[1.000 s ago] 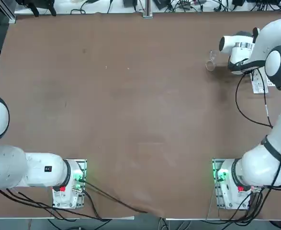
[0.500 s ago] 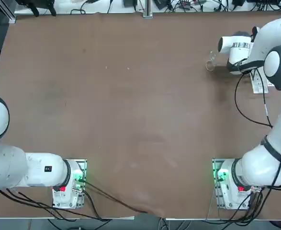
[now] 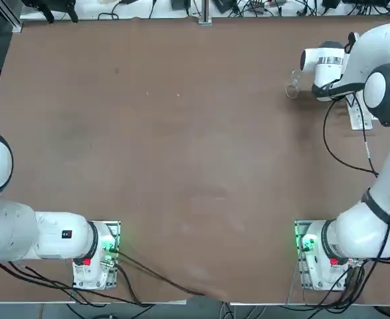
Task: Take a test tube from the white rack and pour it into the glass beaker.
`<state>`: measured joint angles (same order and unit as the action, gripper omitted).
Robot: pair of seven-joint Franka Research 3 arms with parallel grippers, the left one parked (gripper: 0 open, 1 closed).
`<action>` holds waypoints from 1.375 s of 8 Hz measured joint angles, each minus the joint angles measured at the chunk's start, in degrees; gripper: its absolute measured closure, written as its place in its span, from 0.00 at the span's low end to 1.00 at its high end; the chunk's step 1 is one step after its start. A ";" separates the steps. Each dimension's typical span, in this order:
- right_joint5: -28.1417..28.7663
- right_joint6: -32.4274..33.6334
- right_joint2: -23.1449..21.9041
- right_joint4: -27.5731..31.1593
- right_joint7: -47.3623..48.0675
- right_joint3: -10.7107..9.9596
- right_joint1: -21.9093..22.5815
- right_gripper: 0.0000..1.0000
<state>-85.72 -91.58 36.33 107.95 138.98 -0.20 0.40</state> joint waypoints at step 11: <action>12.53 5.22 -10.94 -4.36 -21.52 0.35 3.97 0.77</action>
<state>-73.19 -86.35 25.39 103.59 117.46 0.16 4.38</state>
